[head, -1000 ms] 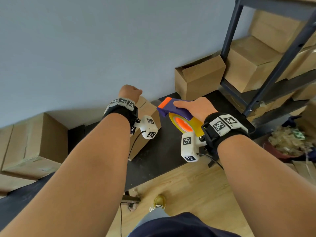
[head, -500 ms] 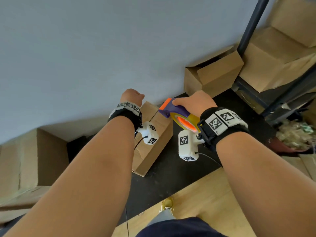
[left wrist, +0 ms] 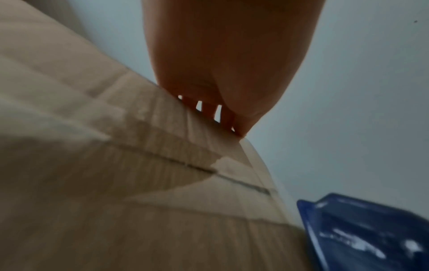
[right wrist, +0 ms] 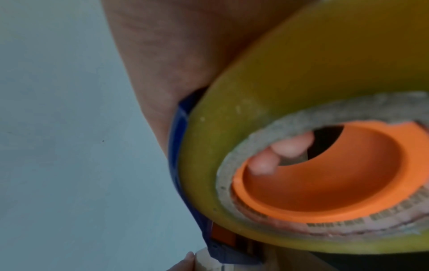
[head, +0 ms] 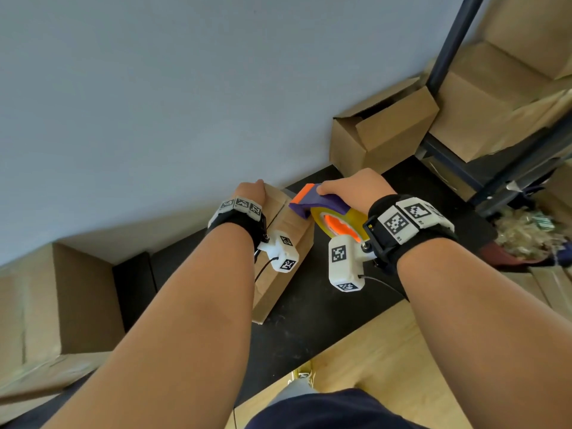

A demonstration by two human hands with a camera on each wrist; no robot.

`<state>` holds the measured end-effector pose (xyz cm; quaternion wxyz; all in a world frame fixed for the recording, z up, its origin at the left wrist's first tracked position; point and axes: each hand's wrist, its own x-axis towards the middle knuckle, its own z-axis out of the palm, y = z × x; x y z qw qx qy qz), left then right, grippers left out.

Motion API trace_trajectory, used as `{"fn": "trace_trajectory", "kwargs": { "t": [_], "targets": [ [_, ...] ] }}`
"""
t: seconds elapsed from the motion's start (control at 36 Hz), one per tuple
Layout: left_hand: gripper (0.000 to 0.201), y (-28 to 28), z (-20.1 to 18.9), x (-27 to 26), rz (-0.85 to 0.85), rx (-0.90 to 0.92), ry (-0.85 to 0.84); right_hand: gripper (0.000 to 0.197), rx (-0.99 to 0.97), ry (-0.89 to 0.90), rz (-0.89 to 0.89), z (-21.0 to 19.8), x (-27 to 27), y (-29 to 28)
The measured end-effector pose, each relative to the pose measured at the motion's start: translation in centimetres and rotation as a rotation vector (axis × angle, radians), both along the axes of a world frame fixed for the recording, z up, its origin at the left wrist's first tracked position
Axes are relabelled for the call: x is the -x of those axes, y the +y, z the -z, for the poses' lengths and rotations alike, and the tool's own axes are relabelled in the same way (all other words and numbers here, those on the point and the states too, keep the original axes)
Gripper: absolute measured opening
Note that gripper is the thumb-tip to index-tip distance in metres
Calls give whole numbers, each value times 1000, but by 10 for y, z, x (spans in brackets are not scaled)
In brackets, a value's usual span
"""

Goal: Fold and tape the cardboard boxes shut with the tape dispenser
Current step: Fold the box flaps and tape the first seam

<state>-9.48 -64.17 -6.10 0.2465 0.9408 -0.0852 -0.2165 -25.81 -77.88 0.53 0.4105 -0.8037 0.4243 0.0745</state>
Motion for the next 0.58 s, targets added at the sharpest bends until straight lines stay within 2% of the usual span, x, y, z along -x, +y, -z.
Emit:
{"fn": "trace_trajectory", "kwargs": {
  "t": [0.06, 0.08, 0.14, 0.19, 0.25, 0.39, 0.47, 0.53, 0.58],
  "targets": [
    [40, 0, 3, 3, 4, 2, 7, 44, 12, 9, -6, 2, 1, 0],
    [41, 0, 5, 3, 41, -11, -25, 45, 18, 12, -8, 3, 1, 0],
    [37, 1, 8, 1, -1, 7, -87, 45, 22, 11, -10, 4, 2, 0],
    [30, 2, 9, 3, -1, 1, -219, 44, 16, -2, -10, 5, 3, 0],
    [21, 1, 7, 8, 69, 13, -360, 42, 11, -14, -8, 5, 4, 0],
    [26, -4, 3, 26, 234, -33, -403, 39, -12, -54, -3, 6, 7, 0],
    [21, -4, 6, 36, 319, -142, -477, 39, -24, -69, 7, 8, 9, -1],
    [19, -3, 6, 46, 373, -145, -448, 40, -29, -77, 10, 9, 11, -2],
    [20, -2, 7, 51, 459, -260, -436, 43, -39, -84, 7, 11, 13, -3]
  ]
}}
